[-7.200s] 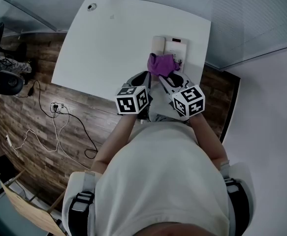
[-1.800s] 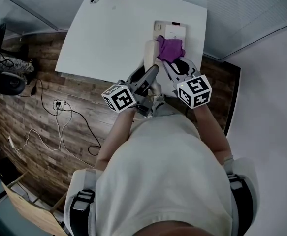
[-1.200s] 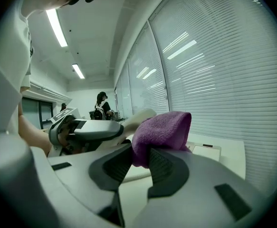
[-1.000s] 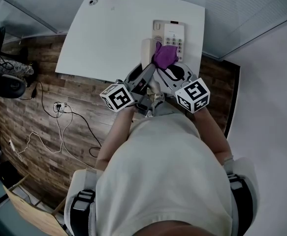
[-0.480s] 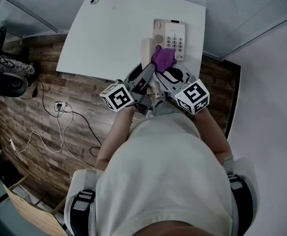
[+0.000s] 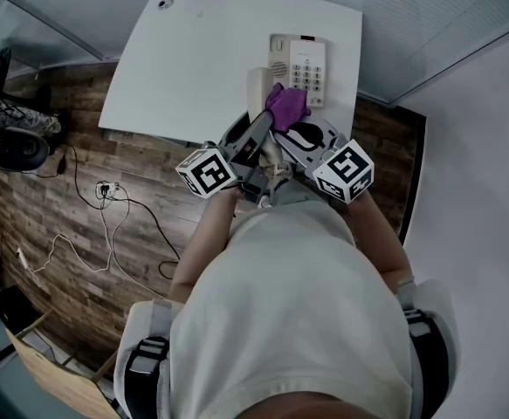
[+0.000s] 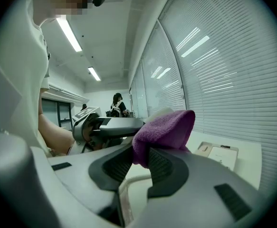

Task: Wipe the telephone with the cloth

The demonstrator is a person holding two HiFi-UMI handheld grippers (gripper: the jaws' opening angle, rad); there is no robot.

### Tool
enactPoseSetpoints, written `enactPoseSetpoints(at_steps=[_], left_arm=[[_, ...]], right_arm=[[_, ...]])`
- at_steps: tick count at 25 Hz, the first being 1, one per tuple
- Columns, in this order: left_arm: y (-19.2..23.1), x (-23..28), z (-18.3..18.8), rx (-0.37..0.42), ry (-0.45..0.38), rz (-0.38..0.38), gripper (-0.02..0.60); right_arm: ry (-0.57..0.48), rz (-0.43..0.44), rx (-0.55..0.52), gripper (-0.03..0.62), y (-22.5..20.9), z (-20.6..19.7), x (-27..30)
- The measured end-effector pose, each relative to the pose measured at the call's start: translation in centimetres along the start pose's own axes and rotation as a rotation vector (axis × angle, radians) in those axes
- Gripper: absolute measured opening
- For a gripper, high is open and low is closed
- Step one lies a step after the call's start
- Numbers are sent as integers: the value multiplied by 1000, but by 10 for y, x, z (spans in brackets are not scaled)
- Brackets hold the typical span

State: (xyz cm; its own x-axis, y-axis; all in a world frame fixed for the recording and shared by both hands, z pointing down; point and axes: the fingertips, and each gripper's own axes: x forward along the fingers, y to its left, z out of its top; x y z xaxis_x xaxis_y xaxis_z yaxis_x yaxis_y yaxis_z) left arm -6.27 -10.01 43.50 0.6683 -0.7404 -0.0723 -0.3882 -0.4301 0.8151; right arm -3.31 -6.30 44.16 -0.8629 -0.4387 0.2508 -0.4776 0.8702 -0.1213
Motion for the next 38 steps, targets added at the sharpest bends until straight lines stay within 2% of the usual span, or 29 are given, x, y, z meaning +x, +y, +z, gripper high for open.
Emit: enactPoseSetpoints(at_steps=[7, 13, 21, 38], left_arm=[[4, 1, 4, 6, -22, 19, 222], [7, -5, 12, 8, -52, 41, 222], [8, -7, 17, 15, -71, 56, 223], [9, -5, 31, 2, -118, 77, 222]], right_arm=[[20, 42, -14, 101, 3, -5, -1], [73, 90, -77, 101, 13, -14, -5], [104, 102, -113, 100, 15, -22, -9], [203, 109, -68, 100, 24, -57, -19]])
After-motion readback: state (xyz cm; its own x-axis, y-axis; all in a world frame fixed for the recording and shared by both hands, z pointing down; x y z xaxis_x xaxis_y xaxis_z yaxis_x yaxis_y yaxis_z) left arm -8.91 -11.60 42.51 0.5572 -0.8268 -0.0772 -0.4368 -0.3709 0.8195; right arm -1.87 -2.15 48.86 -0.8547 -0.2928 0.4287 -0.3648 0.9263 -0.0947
